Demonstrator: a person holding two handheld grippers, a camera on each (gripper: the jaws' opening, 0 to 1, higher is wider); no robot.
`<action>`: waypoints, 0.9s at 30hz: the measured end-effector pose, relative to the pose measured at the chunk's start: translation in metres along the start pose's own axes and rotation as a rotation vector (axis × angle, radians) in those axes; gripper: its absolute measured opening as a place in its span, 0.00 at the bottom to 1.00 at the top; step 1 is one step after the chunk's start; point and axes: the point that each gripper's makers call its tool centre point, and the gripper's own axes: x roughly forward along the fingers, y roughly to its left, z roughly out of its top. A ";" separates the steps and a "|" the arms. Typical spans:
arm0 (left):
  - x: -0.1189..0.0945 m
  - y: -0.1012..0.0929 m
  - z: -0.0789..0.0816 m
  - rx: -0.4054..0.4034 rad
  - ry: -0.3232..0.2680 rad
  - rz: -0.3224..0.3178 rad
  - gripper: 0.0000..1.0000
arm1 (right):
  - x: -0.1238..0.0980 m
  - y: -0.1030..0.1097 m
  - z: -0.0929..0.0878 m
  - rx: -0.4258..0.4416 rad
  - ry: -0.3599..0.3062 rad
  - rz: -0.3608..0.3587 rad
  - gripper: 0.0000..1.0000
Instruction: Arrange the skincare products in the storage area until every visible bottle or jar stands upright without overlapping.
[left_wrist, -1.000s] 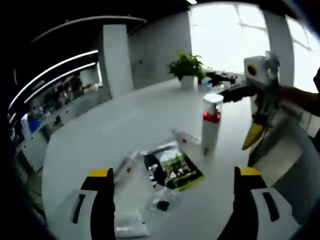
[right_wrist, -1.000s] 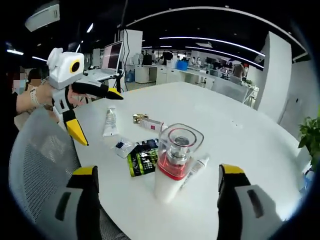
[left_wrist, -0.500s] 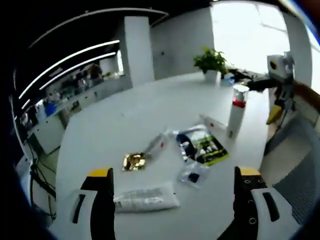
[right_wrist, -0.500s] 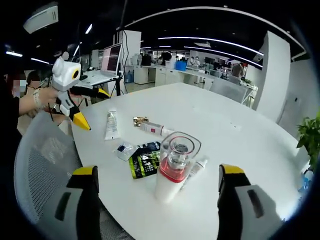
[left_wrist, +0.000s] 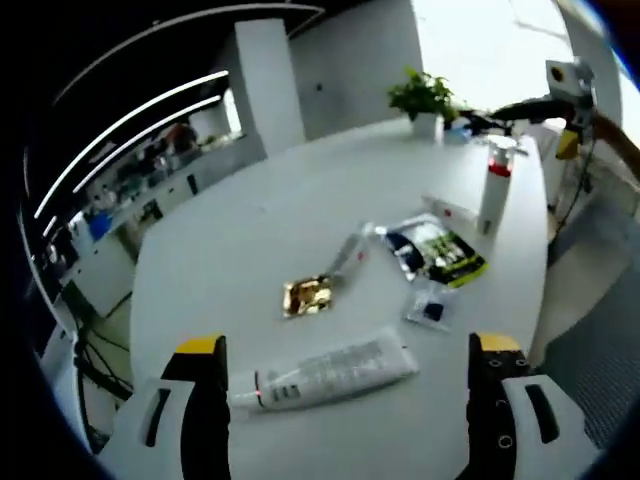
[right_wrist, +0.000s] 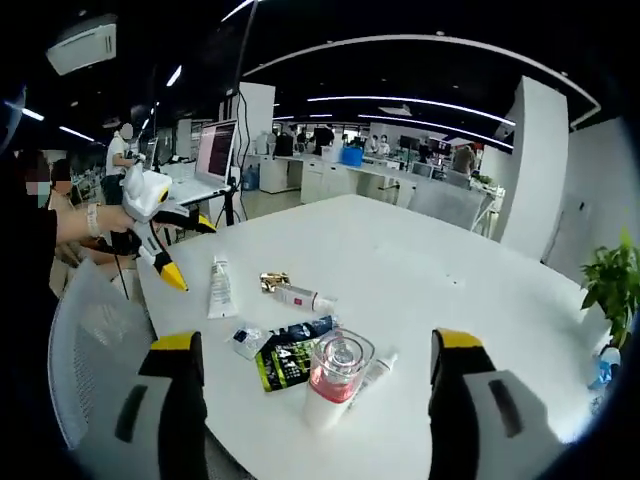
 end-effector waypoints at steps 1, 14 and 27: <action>0.001 0.002 -0.001 0.018 0.010 -0.007 0.97 | -0.001 0.000 -0.002 0.002 0.013 -0.007 0.88; 0.025 0.012 -0.022 0.261 0.160 -0.259 0.91 | -0.021 0.001 0.005 0.065 -0.037 -0.130 0.61; 0.043 -0.003 -0.042 0.688 0.285 -0.497 0.58 | -0.025 0.021 0.003 0.111 -0.032 -0.168 0.58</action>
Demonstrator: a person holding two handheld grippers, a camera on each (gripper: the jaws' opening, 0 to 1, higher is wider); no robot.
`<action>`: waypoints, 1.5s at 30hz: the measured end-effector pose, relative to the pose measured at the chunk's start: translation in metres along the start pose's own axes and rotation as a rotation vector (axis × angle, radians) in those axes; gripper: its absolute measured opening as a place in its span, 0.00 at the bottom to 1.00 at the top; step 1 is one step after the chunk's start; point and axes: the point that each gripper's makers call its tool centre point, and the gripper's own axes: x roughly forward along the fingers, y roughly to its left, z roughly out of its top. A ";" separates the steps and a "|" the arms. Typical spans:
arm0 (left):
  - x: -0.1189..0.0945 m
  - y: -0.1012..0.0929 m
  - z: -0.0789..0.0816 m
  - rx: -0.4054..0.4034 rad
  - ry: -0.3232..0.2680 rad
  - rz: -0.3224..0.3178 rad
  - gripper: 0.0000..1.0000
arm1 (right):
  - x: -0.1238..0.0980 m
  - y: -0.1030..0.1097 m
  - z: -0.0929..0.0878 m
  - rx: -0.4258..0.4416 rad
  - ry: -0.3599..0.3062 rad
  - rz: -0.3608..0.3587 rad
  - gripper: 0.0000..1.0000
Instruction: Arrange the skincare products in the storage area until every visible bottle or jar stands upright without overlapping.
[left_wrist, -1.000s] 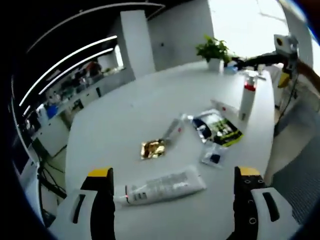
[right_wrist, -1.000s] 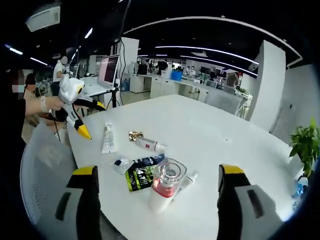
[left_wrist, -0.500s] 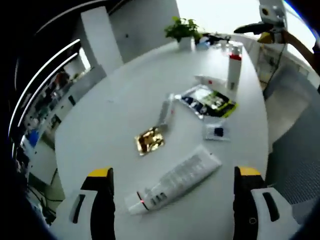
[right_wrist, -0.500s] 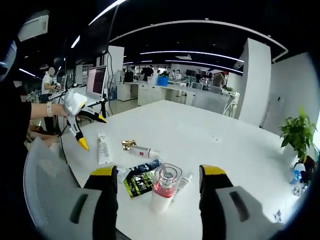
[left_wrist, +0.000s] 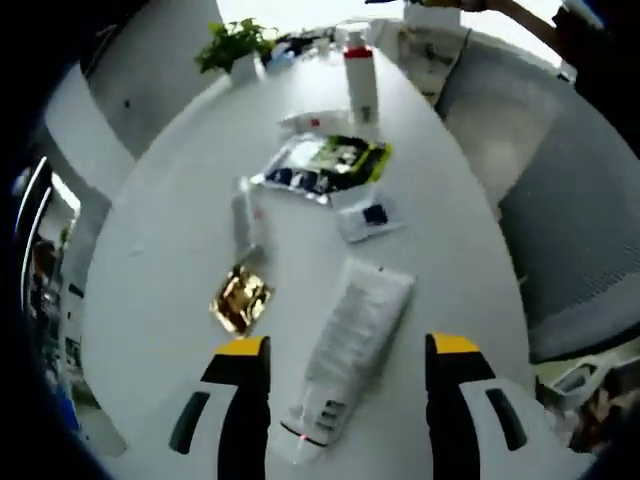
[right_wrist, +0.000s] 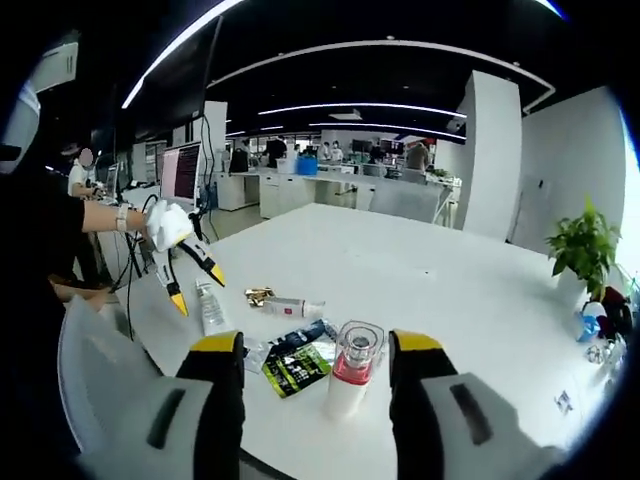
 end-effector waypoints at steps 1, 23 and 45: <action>0.002 0.000 -0.005 0.014 0.031 -0.008 0.54 | -0.001 0.002 -0.002 0.009 0.009 -0.003 0.58; 0.030 -0.008 -0.021 0.241 0.212 -0.227 0.35 | -0.011 0.014 -0.007 0.021 0.036 -0.046 0.57; 0.028 -0.005 -0.014 0.153 0.255 -0.399 0.26 | 0.000 0.012 -0.009 0.016 0.034 -0.019 0.53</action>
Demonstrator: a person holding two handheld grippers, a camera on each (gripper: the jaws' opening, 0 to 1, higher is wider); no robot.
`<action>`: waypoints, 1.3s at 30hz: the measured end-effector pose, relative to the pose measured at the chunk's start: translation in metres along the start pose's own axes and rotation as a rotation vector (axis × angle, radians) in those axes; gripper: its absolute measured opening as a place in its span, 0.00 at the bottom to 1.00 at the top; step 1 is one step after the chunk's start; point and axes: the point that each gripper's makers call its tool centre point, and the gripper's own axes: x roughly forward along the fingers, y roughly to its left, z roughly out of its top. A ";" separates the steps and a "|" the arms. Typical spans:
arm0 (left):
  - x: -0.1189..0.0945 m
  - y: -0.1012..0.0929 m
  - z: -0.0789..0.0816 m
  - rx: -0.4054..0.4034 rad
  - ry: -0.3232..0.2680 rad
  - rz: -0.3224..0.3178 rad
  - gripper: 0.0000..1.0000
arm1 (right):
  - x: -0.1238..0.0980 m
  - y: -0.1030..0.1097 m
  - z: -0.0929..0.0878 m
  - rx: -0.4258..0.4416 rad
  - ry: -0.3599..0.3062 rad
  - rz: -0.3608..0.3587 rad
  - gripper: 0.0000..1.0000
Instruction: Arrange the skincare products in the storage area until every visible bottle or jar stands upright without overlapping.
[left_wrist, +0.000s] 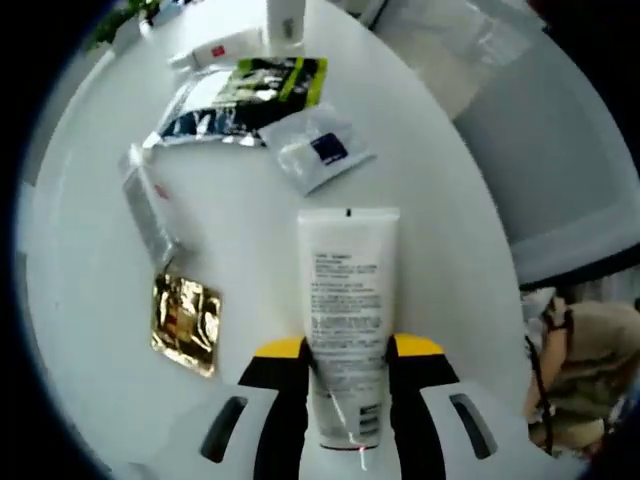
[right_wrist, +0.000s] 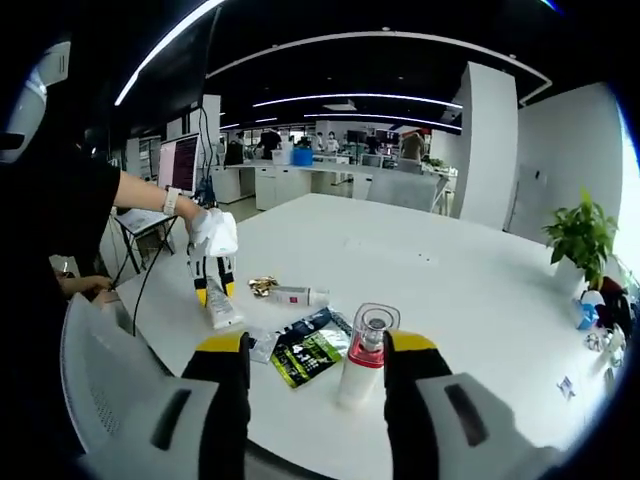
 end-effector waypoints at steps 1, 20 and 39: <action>0.000 -0.001 0.000 -0.007 0.004 -0.001 0.26 | 0.001 0.000 0.000 0.000 0.000 0.004 0.53; -0.022 -0.011 0.042 -0.289 -0.390 0.125 0.23 | 0.019 0.024 -0.002 0.008 -0.033 0.142 0.46; -0.086 -0.028 0.135 -0.314 -0.793 0.259 0.23 | 0.039 0.055 0.009 0.010 -0.091 0.307 0.41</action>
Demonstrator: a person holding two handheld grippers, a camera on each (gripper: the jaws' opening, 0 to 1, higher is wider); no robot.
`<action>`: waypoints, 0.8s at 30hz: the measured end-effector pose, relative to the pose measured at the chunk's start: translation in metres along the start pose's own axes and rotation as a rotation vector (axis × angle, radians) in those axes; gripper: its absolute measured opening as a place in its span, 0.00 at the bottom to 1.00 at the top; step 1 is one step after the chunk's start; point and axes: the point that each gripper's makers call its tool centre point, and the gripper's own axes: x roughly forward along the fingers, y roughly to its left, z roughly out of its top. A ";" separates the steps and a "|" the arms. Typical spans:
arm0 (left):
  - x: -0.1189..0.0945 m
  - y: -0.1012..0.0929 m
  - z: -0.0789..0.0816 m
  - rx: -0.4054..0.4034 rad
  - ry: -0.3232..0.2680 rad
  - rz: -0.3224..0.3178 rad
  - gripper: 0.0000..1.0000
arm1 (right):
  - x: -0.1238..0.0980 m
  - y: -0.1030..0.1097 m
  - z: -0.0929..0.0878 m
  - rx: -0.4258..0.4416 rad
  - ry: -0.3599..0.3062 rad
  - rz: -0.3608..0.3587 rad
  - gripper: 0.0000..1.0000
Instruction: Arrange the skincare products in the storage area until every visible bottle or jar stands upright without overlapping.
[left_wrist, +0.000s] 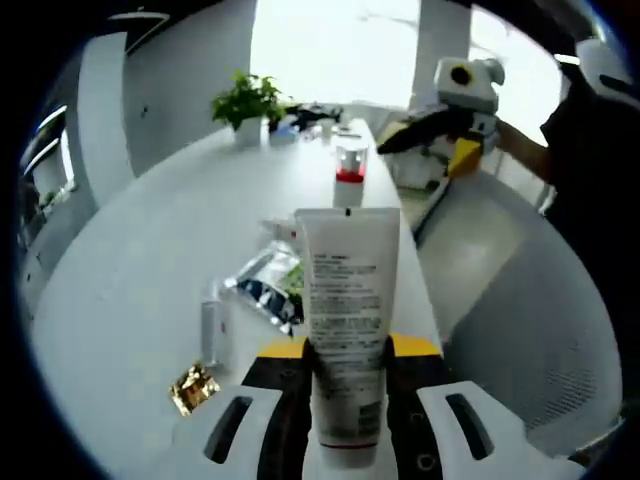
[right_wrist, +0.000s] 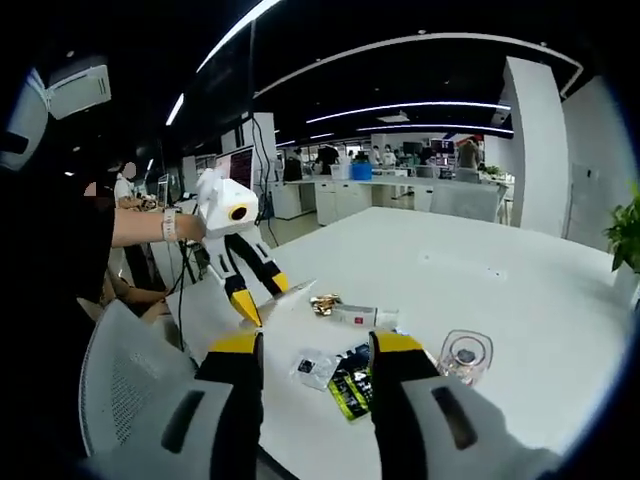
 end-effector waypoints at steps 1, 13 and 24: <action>0.002 -0.001 0.003 0.004 -0.003 0.001 0.23 | 0.002 0.000 0.000 0.001 0.003 0.006 0.40; 0.028 -0.038 0.052 0.057 -0.128 -0.072 0.24 | -0.003 0.011 0.014 -0.001 -0.075 0.112 0.40; 0.040 -0.066 0.092 0.056 -0.299 -0.195 0.24 | -0.014 0.015 0.026 0.026 -0.196 0.231 0.41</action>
